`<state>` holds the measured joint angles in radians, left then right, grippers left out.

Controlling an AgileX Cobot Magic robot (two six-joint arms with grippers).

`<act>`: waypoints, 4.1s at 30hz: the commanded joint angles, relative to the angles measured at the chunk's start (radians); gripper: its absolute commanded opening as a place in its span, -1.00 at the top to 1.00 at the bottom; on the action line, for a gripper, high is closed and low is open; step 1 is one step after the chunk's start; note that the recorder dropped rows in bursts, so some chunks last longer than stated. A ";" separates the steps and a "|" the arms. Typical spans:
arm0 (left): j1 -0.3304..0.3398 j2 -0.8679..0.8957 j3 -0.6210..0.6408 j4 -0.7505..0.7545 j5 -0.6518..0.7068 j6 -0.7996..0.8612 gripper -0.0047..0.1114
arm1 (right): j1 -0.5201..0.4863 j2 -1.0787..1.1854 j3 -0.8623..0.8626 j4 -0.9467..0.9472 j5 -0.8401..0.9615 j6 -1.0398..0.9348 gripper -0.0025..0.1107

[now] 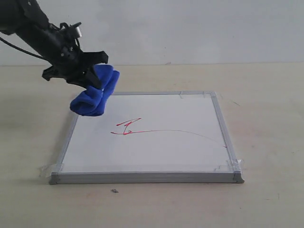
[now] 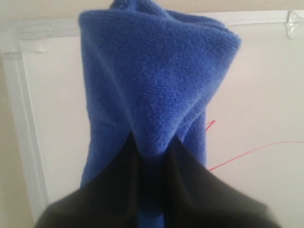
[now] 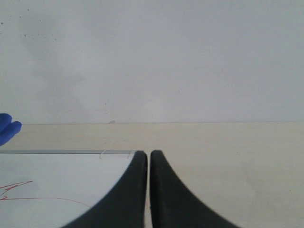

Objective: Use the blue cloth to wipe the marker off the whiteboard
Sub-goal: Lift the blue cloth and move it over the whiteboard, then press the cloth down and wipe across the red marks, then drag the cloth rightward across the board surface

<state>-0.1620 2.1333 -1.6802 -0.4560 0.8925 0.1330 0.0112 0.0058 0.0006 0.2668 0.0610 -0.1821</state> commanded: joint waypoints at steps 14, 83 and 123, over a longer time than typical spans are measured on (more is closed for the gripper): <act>-0.104 0.197 -0.001 -0.075 0.068 0.007 0.84 | -0.002 -0.006 -0.001 -0.004 -0.004 -0.007 0.96; -0.337 0.265 -0.205 0.221 0.031 -0.040 0.84 | -0.002 -0.006 -0.001 -0.004 -0.004 -0.008 0.96; -0.279 0.346 -0.353 0.152 0.191 -0.190 0.84 | -0.002 -0.006 -0.001 -0.004 -0.004 -0.008 0.96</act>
<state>-0.4932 2.4488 -2.0256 -0.2401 1.0607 -0.0354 0.0112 0.0058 0.0006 0.2668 0.0610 -0.1821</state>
